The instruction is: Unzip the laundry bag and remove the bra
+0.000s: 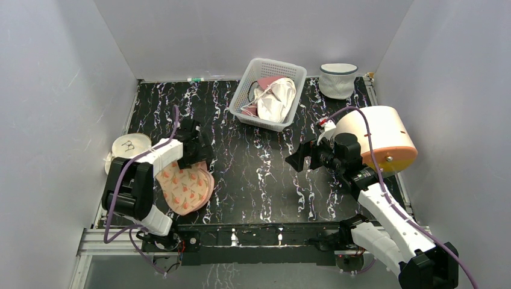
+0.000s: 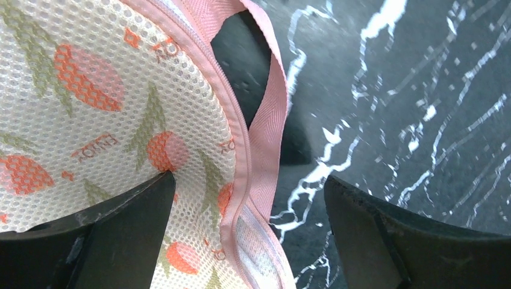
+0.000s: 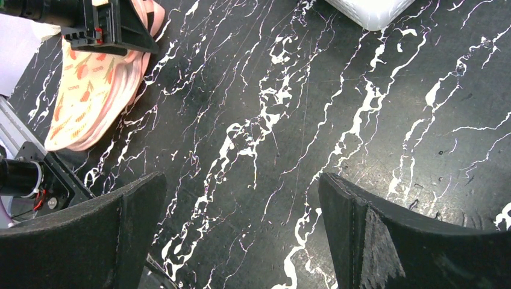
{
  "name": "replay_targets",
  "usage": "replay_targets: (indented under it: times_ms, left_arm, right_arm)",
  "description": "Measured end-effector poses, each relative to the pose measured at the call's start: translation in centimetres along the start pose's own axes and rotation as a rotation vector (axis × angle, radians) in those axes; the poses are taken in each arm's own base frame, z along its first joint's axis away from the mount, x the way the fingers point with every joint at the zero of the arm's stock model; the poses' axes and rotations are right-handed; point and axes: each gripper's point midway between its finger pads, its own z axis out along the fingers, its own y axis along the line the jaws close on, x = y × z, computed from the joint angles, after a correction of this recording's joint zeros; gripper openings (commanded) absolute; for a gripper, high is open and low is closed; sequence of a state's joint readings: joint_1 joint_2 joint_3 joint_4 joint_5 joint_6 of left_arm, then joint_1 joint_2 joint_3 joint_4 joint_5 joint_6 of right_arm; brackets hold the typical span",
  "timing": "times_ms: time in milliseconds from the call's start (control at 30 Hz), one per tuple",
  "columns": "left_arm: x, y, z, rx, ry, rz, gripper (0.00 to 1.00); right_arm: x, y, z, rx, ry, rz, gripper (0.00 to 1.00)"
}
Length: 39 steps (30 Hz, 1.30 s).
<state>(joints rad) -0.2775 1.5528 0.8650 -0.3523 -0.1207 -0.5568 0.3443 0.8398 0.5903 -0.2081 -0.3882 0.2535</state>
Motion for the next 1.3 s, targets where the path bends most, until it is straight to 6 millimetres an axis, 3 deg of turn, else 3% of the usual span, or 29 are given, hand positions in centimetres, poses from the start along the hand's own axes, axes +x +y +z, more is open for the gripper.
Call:
replay_targets:
  times_ms: [167, 400, 733, 867, 1000, 1100, 1133, 1167, 1300]
  left_arm:
    - [-1.5, 1.7, 0.1, -0.021, -0.018, -0.038, 0.98]
    - [-3.9, 0.6, -1.2, 0.032, -0.089, -0.006, 0.98]
    - [-8.3, -3.6, -8.1, 0.271, -0.29, 0.045, 0.98]
    - [-9.5, -7.0, -11.4, 0.37, -0.377, 0.141, 0.99]
    - [-8.9, -12.4, -15.3, 0.471, -0.475, 0.316, 0.98]
    - [-7.9, -16.3, -19.7, 0.579, -0.575, 0.438, 0.98]
    - [-7.8, -16.9, -21.0, 0.607, -0.606, 0.456, 0.98]
    - [-8.1, -17.4, -23.5, 0.647, -0.672, 0.471, 0.98]
    - [-10.4, -16.2, -30.0, 0.691, -0.879, 0.435, 0.98]
  right_arm:
    - [0.1, 0.0, 0.1, 0.0, 0.005, 0.005, 0.98]
    - [0.4, 0.0, 0.2, -0.004, 0.018, 0.01, 0.98]
    - [0.9, -0.3, 0.4, 0.007, 0.044, 0.025, 0.98]
    - [0.2, -0.6, 0.0, 0.042, 0.041, 0.027, 0.98]
    - [-2.0, -1.0, -1.0, 0.116, -0.001, 0.018, 0.98]
    - [-5.2, -1.0, -2.7, 0.176, -0.08, -0.001, 0.98]
    - [-6.7, -0.6, -3.6, 0.189, -0.121, -0.011, 0.98]
    - [-8.2, -0.2, -4.6, 0.197, -0.165, -0.024, 0.98]
    - [-14.5, 2.4, -10.1, 0.202, -0.401, -0.077, 0.98]
